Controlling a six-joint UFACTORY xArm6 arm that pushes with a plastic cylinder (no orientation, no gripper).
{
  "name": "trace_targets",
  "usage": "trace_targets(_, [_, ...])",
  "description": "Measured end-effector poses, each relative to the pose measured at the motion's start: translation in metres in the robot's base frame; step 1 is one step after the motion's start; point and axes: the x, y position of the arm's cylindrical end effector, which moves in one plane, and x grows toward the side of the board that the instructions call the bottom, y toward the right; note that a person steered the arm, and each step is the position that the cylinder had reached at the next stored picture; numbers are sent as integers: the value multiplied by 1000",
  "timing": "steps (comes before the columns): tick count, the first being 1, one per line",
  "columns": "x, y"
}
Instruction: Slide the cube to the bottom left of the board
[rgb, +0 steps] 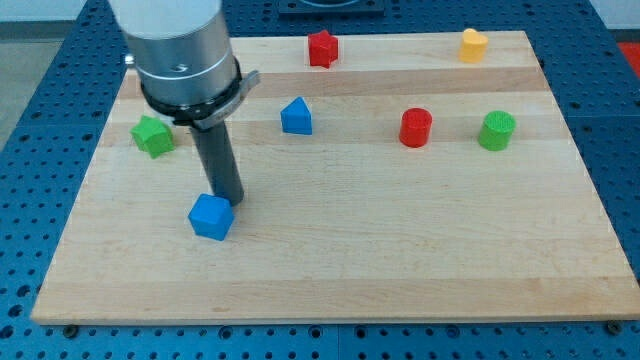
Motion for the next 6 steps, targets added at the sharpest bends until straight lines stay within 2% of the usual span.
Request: trace_targets(6, [50,4])
